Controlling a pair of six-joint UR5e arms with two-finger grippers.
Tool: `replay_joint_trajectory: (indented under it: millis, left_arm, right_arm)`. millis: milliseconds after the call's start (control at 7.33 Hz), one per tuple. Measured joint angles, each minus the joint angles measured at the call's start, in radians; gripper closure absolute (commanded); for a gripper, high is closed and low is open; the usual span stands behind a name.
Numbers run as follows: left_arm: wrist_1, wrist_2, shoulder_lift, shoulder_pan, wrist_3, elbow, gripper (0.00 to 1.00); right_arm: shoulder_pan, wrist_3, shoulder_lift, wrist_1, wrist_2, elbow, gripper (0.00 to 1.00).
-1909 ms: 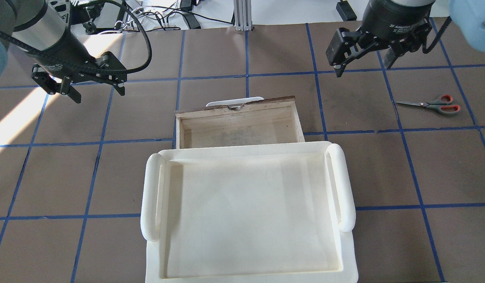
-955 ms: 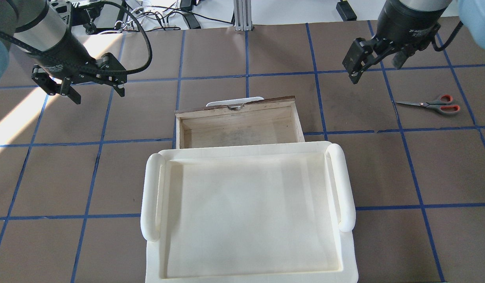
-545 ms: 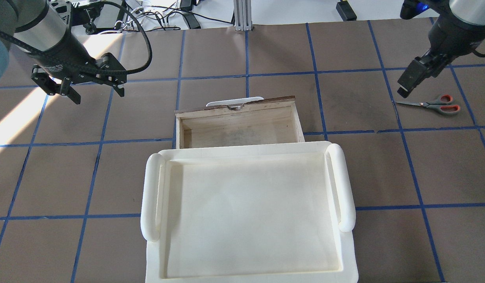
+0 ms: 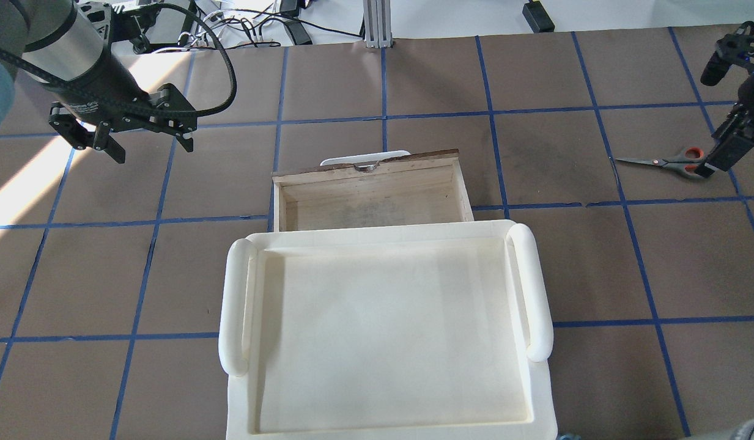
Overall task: Put scissors in drawer and close it
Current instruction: 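Lower the right gripper and close it on the scissors blades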
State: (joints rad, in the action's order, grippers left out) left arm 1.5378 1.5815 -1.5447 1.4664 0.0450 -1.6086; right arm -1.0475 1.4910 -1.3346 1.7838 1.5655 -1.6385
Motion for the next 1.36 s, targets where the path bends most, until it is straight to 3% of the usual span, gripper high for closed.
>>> replay_joint_trajectory:
  millis: [545,955,1364]
  left_arm:
    - [0.001,0.0,0.002,0.0,0.001,-0.001,0.0]
    - [0.001,0.0,0.002,0.0,0.001,0.0,0.0]
    - [0.001,0.0,0.001,0.0,0.001,-0.001,0.0]
  right_arm:
    - [0.021,0.381,0.212,0.366,-0.002,0.001,0.02]
    - [0.023,0.455,0.305,0.472,-0.023,0.011,0.05]
    - [0.023,0.539,0.347,0.5,-0.031,0.009,0.11]
